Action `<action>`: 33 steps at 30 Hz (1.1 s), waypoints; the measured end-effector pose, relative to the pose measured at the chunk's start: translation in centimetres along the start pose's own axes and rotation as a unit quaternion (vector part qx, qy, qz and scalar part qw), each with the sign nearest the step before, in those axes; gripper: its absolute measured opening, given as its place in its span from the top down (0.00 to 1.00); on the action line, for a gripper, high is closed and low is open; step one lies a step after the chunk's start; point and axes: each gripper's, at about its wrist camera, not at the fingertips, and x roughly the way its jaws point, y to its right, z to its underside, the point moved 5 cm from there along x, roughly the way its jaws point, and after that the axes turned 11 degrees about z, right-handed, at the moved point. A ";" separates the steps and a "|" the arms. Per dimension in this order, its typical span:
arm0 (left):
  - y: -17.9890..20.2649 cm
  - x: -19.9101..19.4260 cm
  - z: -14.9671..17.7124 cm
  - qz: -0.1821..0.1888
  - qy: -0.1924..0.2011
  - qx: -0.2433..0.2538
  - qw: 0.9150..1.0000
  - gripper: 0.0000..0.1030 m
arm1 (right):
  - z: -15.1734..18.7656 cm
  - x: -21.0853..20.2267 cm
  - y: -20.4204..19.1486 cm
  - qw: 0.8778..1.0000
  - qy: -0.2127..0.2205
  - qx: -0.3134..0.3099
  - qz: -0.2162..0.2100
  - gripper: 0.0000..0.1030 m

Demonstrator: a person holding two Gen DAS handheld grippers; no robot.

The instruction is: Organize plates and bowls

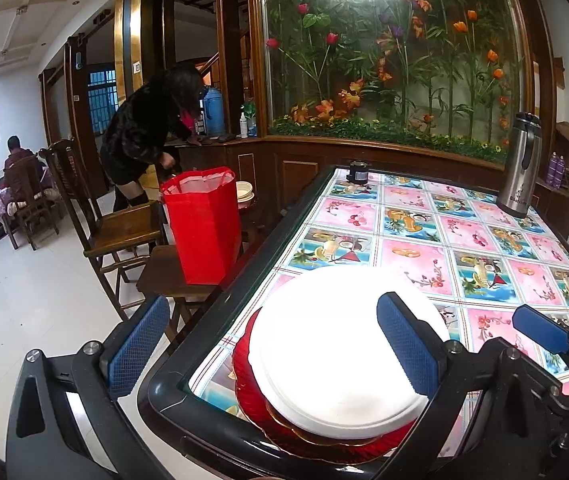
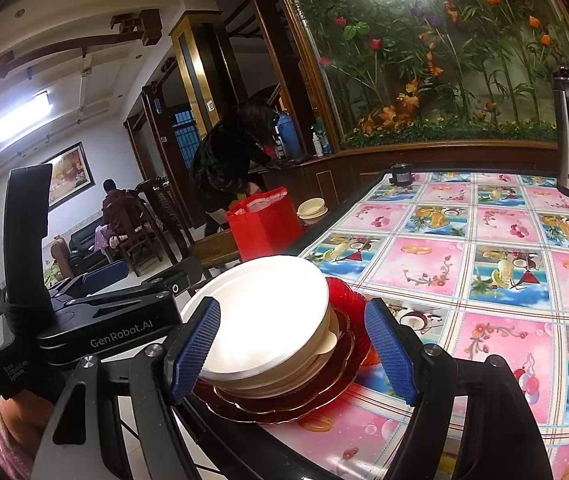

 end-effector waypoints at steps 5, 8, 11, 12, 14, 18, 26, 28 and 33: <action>0.0 -0.1 0.0 0.010 0.004 -0.002 1.000 0.00 | 0.1 0.1 -0.3 1.000 -0.002 -0.004 -0.001 0.26; -0.1 0.0 0.0 0.009 0.001 -0.005 1.000 0.00 | 0.1 0.2 -0.3 1.000 -0.002 -0.005 -0.001 0.26; -0.4 0.1 0.2 0.008 -0.001 -0.011 1.000 0.00 | 0.1 0.2 -0.3 1.000 -0.004 -0.004 -0.002 0.26; -0.4 0.1 0.2 0.007 -0.002 -0.012 1.000 0.00 | 0.1 0.2 -0.4 1.000 -0.004 -0.005 -0.001 0.26; -0.7 0.2 0.3 0.006 -0.003 -0.014 1.000 0.00 | 0.1 0.3 -0.4 1.000 -0.005 -0.004 -0.002 0.26; -1.0 0.3 0.4 0.005 -0.005 -0.020 1.000 0.00 | 0.2 0.4 -0.5 1.000 -0.007 -0.007 -0.002 0.26; -1.7 0.3 0.5 0.005 -0.007 -0.028 1.000 0.00 | 0.1 0.4 -0.6 1.000 -0.005 -0.007 -0.002 0.26; -1.8 0.3 0.5 0.005 -0.007 -0.030 1.000 0.00 | 0.1 0.3 -0.6 1.000 -0.004 -0.006 -0.003 0.26; -2.0 0.4 0.5 0.003 -0.009 -0.030 0.999 0.00 | 0.1 0.3 -0.7 1.000 -0.003 -0.008 -0.002 0.26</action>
